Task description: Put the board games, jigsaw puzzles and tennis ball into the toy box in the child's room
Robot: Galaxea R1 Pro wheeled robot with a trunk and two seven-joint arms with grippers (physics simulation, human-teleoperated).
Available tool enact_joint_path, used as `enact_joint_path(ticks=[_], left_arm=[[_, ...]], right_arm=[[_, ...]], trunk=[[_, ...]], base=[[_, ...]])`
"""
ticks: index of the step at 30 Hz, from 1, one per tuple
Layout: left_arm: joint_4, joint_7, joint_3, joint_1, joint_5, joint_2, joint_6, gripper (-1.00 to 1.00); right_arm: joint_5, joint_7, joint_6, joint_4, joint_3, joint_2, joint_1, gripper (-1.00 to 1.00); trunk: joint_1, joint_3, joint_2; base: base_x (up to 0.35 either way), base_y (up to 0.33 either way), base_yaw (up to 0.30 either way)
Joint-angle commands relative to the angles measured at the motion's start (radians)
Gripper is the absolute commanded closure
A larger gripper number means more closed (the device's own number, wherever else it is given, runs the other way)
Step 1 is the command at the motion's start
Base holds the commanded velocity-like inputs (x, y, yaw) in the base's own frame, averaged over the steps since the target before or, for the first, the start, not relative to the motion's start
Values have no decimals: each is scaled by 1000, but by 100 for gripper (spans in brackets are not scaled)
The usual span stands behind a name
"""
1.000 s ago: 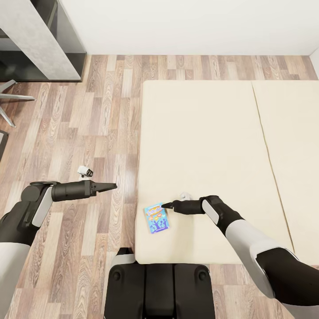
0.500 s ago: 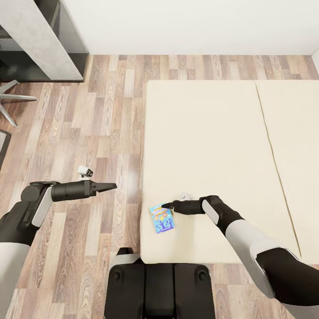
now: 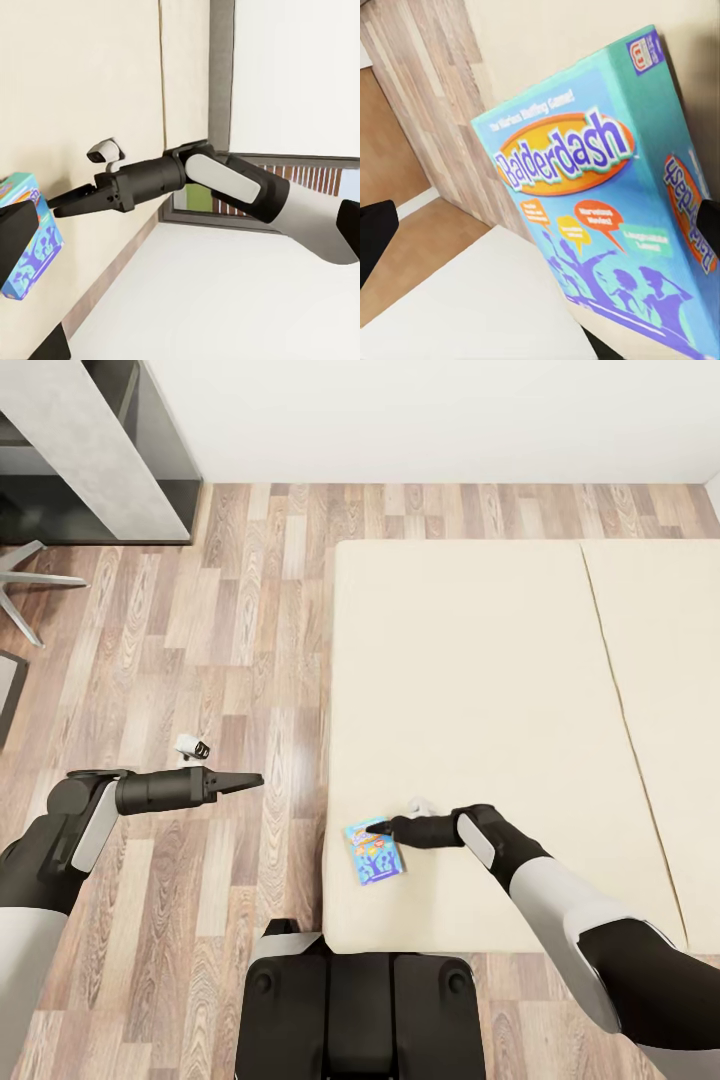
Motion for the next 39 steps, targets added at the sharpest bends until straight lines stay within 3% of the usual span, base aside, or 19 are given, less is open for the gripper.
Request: enact_joint_path(ticks=[1, 39], left_arm=[[0, -1, -1, 0, 3, 1, 8, -100], [0, -1, -1, 0, 3, 1, 8, -100]], right_arm=[[-3, 0, 3, 1, 4, -1, -1, -100], [4, -31, -10, 29, 12, 2, 7, -100]], trunk=[[1, -1, -2], [1, -1, -2]], base=[[-1, 3, 0], [0, 10, 0]])
